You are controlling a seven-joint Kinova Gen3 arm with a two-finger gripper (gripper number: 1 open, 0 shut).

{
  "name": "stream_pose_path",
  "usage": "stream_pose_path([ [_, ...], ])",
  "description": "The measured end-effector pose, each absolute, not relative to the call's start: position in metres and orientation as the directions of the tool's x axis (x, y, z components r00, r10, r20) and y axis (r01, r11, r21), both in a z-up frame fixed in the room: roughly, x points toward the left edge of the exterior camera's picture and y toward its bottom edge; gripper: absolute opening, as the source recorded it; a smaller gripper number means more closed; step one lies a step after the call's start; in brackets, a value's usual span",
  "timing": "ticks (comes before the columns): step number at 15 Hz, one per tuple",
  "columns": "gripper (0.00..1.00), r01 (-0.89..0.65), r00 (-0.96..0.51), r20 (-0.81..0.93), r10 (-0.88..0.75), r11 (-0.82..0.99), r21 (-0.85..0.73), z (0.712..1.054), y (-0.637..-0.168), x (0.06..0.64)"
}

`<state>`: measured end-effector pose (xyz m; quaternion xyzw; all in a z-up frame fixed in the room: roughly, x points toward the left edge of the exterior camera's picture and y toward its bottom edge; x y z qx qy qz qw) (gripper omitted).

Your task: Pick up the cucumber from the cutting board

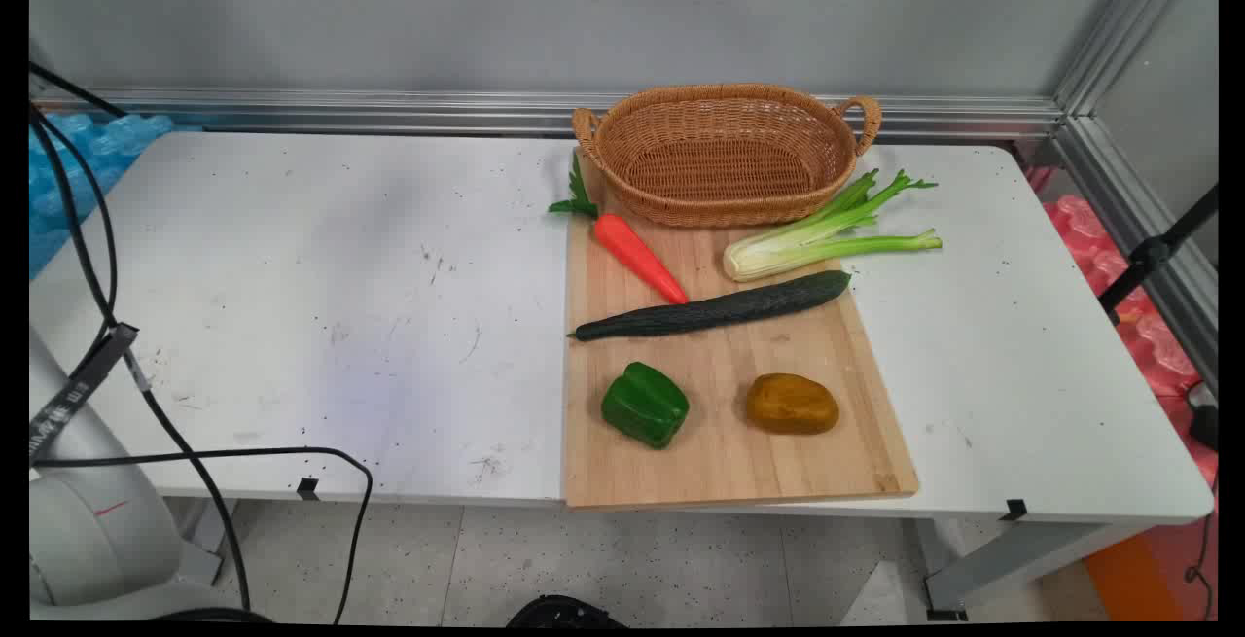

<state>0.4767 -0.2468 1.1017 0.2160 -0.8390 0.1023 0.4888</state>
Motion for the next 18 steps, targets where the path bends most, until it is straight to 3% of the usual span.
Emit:
stream_pose_path([
  [9,1.0,-0.447,-0.553,0.784,-0.281,0.894,0.005,1.069,-0.26,0.45],
  [18,1.0,-0.475,-0.648,0.67,-0.361,0.88,0.015,1.011,-0.29,0.395],
])
